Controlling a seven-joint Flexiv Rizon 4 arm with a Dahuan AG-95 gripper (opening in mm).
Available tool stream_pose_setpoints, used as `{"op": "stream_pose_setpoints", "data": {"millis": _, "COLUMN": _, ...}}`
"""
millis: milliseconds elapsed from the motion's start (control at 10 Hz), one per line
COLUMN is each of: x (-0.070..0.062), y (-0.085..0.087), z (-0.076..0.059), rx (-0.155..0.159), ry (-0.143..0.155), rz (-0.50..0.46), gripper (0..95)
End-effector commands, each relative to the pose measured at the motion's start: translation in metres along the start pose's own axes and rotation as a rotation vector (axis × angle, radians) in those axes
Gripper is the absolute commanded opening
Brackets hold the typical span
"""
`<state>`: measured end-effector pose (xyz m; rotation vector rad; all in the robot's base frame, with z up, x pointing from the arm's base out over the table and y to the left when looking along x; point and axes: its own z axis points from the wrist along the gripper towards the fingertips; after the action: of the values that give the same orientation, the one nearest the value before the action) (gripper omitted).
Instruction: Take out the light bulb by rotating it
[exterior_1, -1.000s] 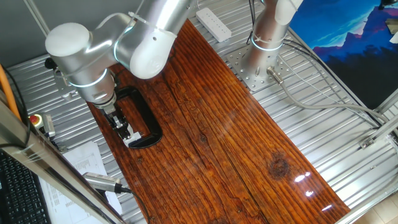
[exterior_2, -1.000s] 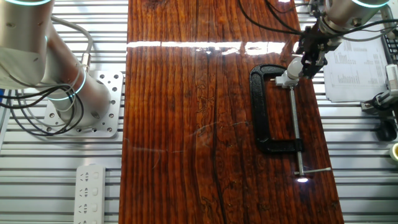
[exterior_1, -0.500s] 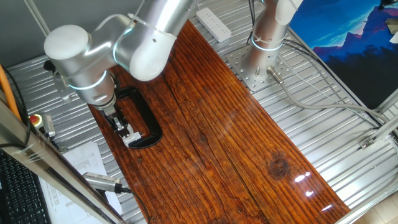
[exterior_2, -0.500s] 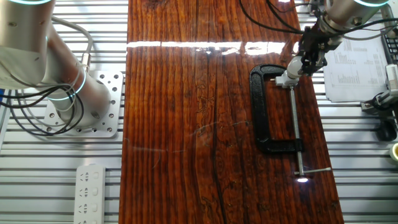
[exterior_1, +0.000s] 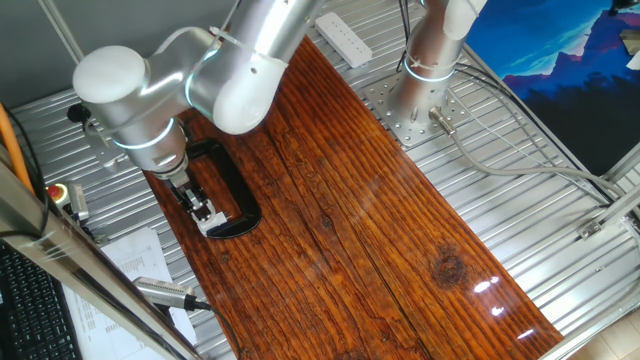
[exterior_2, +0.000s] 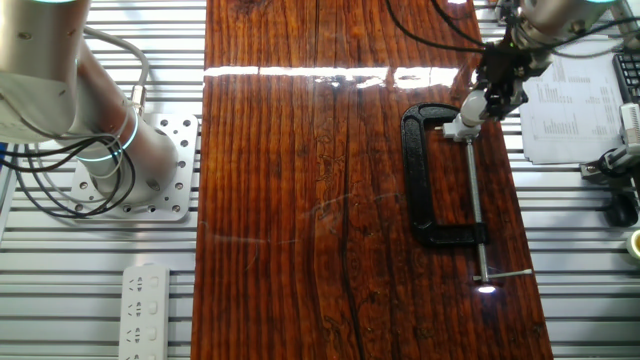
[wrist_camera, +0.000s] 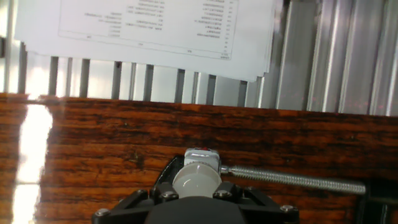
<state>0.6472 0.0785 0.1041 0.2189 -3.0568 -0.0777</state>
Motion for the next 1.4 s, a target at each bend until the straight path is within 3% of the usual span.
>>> {"op": "stream_pose_setpoints", "data": {"millis": 100, "x": -0.0015, "y": 0.0013, "z": 0.0008, "rx": 0.016, "ry": 0.006, "rz": -0.035, "gripper": 0.0}}
{"op": "stream_pose_setpoints", "data": {"millis": 300, "x": -0.0015, "y": 0.0013, "z": 0.0007, "rx": 0.047, "ry": 0.016, "rz": -0.076, "gripper": 0.0}}
{"op": "stream_pose_setpoints", "data": {"millis": 400, "x": -0.0014, "y": 0.0013, "z": 0.0007, "rx": 0.046, "ry": 0.025, "rz": -0.111, "gripper": 0.0}}
{"op": "stream_pose_setpoints", "data": {"millis": 700, "x": -0.0012, "y": 0.0014, "z": 0.0000, "rx": 0.012, "ry": 0.052, "rz": -0.228, "gripper": 0.0}}
{"op": "stream_pose_setpoints", "data": {"millis": 1100, "x": -0.0006, "y": 0.0011, "z": 0.0007, "rx": 0.025, "ry": 0.077, "rz": -0.442, "gripper": 0.0}}
{"op": "stream_pose_setpoints", "data": {"millis": 1400, "x": 0.0003, "y": 0.0008, "z": 0.0013, "rx": 0.053, "ry": 0.099, "rz": -0.671, "gripper": 0.0}}
